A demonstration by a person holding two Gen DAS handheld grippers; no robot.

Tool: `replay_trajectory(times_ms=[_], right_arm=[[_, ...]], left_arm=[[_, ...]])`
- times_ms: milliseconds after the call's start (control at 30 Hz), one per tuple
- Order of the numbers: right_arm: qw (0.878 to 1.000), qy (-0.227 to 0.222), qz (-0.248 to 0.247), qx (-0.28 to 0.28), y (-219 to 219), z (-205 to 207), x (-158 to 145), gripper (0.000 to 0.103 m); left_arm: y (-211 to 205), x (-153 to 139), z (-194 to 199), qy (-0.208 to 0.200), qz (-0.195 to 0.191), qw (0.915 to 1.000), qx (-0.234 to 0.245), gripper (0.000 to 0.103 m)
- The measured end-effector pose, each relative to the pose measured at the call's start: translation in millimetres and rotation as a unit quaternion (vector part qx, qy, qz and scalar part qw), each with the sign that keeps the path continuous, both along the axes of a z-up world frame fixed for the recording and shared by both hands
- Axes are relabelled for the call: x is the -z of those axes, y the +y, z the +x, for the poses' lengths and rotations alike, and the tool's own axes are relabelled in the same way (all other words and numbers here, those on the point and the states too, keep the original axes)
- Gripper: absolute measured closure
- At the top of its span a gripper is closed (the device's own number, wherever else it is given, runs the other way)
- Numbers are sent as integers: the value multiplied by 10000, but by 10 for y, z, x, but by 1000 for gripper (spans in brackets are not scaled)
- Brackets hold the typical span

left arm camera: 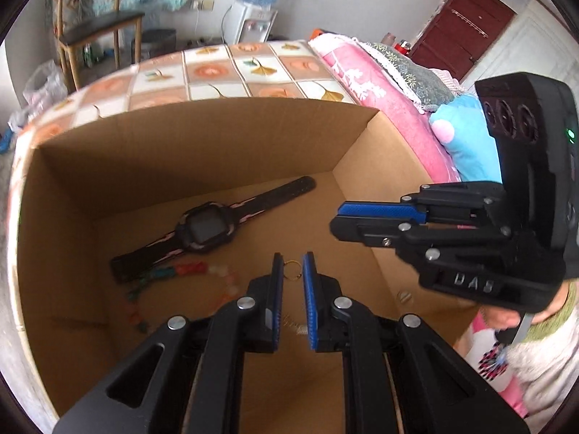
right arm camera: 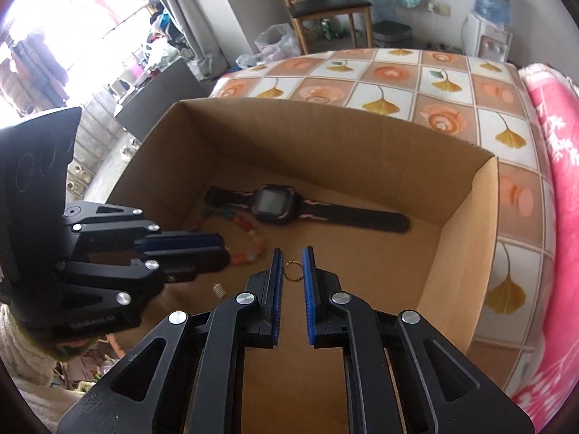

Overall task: Organize jewelry
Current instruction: 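Carry the gold ring and gold charm into the box and open both tools, then withdraw both tools from the box back to the gold charms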

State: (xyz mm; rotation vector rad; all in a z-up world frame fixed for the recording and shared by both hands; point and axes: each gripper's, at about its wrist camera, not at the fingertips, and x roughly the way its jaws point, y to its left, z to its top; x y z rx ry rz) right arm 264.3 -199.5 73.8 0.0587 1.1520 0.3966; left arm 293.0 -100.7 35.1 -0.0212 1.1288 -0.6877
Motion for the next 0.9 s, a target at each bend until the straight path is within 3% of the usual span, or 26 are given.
replay_trajectory(times_ms=[100, 233, 333, 533, 733, 900], right_arm=[[9997, 39, 217, 58, -82, 41, -4, 91], [9996, -170, 193, 145, -169, 11, -72, 82], [9991, -295, 227, 224, -235, -31, -106, 82], [9978, -505, 256, 343, -322, -75, -220, 75], [9943, -888, 375, 455, -409, -184, -469, 63], [9867, -1470, 491, 495, -417, -489, -878, 47]], left_arm=[[-70, 65, 110, 251, -44, 9996, -125, 92], [-116, 104, 208, 376, -5, 9989, -276, 92], [-112, 101, 222, 417, 18, 9986, -325, 82], [-76, 107, 243, 419, -59, 9983, -403, 75], [-15, -62, 144, 47, -174, 9988, -459, 68], [159, -368, -106, -429, -250, 9975, -508, 49]])
